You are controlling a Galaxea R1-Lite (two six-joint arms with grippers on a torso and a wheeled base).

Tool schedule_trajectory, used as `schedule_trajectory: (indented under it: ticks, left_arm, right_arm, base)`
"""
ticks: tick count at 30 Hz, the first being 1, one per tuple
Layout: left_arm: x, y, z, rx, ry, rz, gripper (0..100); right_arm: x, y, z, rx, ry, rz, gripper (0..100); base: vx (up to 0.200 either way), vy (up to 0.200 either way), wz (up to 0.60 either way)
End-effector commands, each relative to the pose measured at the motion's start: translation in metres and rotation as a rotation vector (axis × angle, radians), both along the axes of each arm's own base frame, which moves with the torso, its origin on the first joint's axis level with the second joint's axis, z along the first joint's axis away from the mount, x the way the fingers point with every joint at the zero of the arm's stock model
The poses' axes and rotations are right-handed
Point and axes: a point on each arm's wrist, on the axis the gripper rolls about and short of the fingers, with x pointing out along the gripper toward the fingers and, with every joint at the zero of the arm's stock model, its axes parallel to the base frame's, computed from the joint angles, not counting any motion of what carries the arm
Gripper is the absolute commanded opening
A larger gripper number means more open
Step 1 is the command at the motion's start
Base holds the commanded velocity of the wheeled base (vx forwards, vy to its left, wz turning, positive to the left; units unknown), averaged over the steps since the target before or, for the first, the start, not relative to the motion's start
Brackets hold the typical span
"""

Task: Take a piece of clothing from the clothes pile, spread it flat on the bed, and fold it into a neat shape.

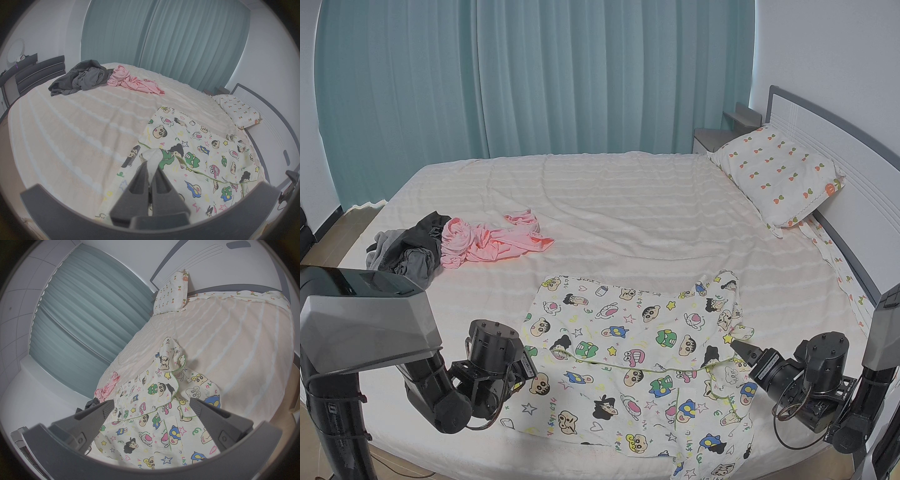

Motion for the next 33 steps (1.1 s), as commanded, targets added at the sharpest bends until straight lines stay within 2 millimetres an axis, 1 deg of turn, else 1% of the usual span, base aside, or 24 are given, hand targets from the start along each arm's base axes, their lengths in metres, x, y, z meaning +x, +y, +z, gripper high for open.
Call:
schedule_trajectory:
  ticks: [1, 3, 14, 15, 21, 24, 26, 28, 29, 30, 31, 32, 33]
  left_arm:
    - [-0.009, 0.012, -0.027, 0.054, 0.077, 0.012, 0]
    - [-0.010, 0.014, -0.031, 0.066, 0.087, 0.013, 0]
    - [-0.008, 0.024, -0.033, 0.077, 0.095, 0.039, 0]
    - [-0.008, 0.025, -0.033, 0.078, 0.096, 0.040, 100]
    - [-0.009, 0.027, -0.035, 0.077, 0.104, 0.050, 100]
    - [-0.006, 0.033, -0.031, 0.050, 0.085, 0.073, 100]
    - [-0.004, 0.038, -0.022, 0.000, 0.046, 0.101, 100]
    - [-0.006, 0.044, -0.010, -0.092, 0.017, 0.103, 100]
    - [-0.006, 0.044, -0.009, -0.101, 0.016, 0.101, 100]
    - [-0.015, 0.048, 0.002, -0.205, 0.025, 0.067, 100]
    - [-0.020, 0.051, 0.009, -0.272, 0.031, 0.045, 100]
    - [-0.024, 0.053, 0.014, -0.327, 0.039, 0.030, 100]
    - [-0.024, 0.053, 0.014, -0.327, 0.039, 0.030, 100]
  right_arm:
    - [-0.003, -0.002, -0.001, -0.004, 0.007, 0.000, 100]
    - [-0.003, -0.002, -0.001, -0.004, 0.007, 0.000, 100]
    - [-0.003, -0.002, -0.001, -0.004, 0.007, -0.003, 100]
    - [-0.003, -0.002, -0.001, -0.004, 0.007, -0.003, 100]
    - [-0.001, -0.006, -0.001, -0.011, 0.006, -0.016, 100]
    - [0.004, -0.018, -0.001, -0.023, 0.007, -0.059, 100]
    - [0.008, -0.026, 0.000, -0.030, 0.008, -0.065, 100]
    - [0.012, -0.034, -0.002, -0.031, 0.020, -0.022, 100]
    - [0.012, -0.035, -0.002, -0.031, 0.020, -0.019, 100]
    - [0.017, -0.045, -0.004, -0.048, 0.029, 0.018, 100]
    - [0.020, -0.052, -0.007, -0.061, 0.035, 0.028, 100]
    - [0.023, -0.059, -0.009, -0.073, 0.042, 0.032, 100]
    - [0.023, -0.059, -0.009, -0.073, 0.042, 0.032, 100]
  base:
    - [0.000, 0.000, 0.00]
    - [0.000, 0.000, 0.00]
    - [0.000, 0.000, 0.00]
    - [0.000, 0.000, 0.00]
    - [0.000, 0.000, 0.00]
    - [0.000, 0.000, 0.00]
    - [0.000, 0.000, 0.00]
    - [0.000, 0.000, 0.00]
    - [0.000, 0.000, 0.00]
    - [0.000, 0.000, 0.00]
    - [0.000, 0.000, 0.00]
    - [0.000, 0.000, 0.00]
    - [0.000, 0.000, 0.00]
